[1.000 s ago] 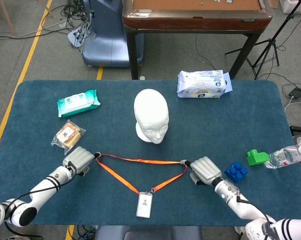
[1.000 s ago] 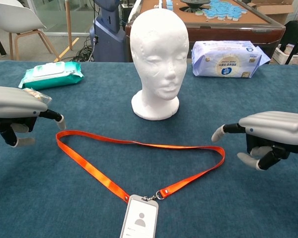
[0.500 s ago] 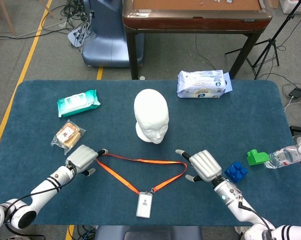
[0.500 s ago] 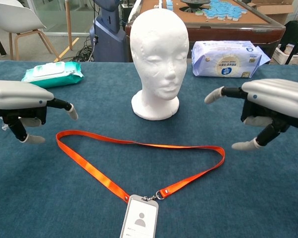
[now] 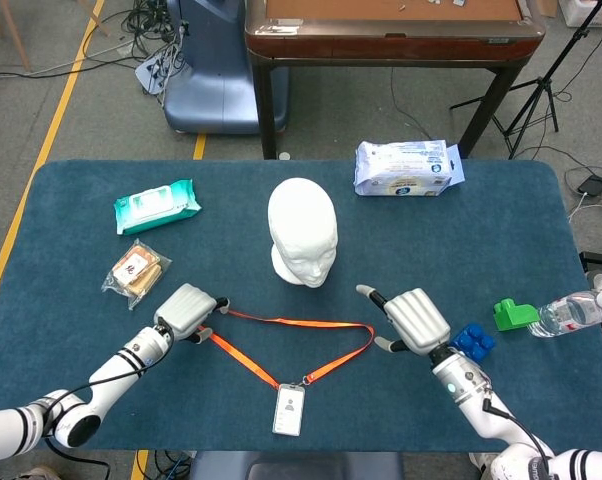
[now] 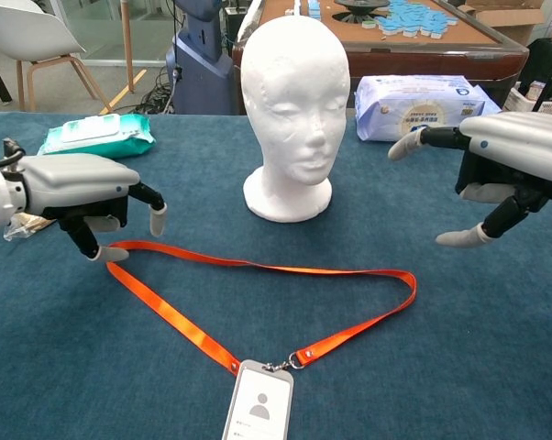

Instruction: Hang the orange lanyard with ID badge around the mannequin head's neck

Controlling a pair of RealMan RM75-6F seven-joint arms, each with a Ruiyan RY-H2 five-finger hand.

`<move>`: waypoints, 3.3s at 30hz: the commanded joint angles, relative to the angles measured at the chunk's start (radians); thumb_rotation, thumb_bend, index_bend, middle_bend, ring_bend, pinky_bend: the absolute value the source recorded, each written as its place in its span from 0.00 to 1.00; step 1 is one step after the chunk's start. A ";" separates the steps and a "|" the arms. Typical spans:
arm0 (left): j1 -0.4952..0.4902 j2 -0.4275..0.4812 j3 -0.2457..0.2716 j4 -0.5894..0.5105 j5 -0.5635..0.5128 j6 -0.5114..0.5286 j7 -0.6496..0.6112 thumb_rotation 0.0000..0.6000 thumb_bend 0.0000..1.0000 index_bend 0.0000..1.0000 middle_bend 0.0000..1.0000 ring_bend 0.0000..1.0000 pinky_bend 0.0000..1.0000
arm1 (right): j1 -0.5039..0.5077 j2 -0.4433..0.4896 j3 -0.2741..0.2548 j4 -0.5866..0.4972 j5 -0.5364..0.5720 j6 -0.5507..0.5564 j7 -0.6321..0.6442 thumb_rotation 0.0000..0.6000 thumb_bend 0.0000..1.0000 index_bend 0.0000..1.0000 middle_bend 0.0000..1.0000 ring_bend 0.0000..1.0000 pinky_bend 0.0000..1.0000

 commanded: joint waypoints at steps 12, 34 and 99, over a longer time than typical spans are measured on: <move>-0.023 -0.124 -0.048 0.119 -0.054 -0.022 0.043 1.00 0.28 0.37 0.99 1.00 0.99 | -0.008 0.008 0.003 0.007 0.010 -0.019 0.003 1.00 0.14 0.18 0.99 1.00 1.00; -0.010 -0.243 -0.090 0.278 -0.113 -0.040 -0.013 1.00 0.28 0.51 1.00 1.00 1.00 | -0.020 0.015 0.007 0.022 0.018 -0.037 0.019 1.00 0.14 0.18 0.99 1.00 1.00; -0.006 -0.252 -0.122 0.276 -0.158 -0.092 -0.057 1.00 0.36 0.57 1.00 1.00 1.00 | 0.132 -0.300 0.068 0.250 0.329 -0.162 -0.269 1.00 0.26 0.47 1.00 1.00 1.00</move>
